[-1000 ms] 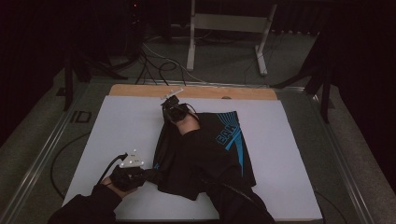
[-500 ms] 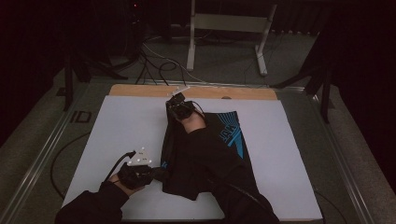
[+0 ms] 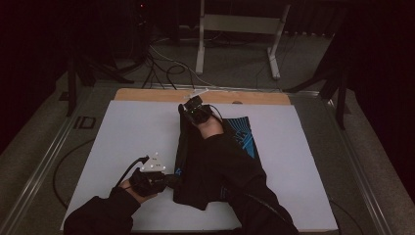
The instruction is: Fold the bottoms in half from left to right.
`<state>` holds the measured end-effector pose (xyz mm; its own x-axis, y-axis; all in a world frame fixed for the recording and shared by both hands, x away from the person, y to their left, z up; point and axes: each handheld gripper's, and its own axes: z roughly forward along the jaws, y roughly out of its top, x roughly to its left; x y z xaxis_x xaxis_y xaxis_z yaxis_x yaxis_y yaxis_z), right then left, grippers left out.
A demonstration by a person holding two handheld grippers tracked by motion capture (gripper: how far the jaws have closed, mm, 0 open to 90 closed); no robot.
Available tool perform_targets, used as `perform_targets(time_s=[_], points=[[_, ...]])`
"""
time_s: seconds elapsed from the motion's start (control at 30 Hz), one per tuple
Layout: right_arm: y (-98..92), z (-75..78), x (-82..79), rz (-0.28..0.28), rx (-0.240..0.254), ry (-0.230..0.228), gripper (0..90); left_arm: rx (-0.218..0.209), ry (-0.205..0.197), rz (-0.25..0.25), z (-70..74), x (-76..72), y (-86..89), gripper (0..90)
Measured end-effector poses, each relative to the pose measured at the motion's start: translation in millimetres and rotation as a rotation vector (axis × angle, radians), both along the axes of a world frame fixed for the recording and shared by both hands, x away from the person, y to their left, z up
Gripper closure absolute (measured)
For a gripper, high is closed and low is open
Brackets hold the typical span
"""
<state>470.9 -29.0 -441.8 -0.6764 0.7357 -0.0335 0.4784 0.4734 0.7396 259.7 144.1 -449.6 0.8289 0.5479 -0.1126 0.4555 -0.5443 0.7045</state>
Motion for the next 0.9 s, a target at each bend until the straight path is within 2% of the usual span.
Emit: perform_targets(time_s=[0.57, 0.9], points=[[-25.7, 2.7, -1.9, -0.03, 0.006, -0.005, 89.8, -0.009, -0.003, -0.044, 9.5, 5.4, -13.5, 85.8], [-41.3, 11.5, -5.9, -0.044, 0.003, -0.026, 89.8, -0.016, -0.001, -0.073, 13.7, 8.9, -26.6, 85.8]])
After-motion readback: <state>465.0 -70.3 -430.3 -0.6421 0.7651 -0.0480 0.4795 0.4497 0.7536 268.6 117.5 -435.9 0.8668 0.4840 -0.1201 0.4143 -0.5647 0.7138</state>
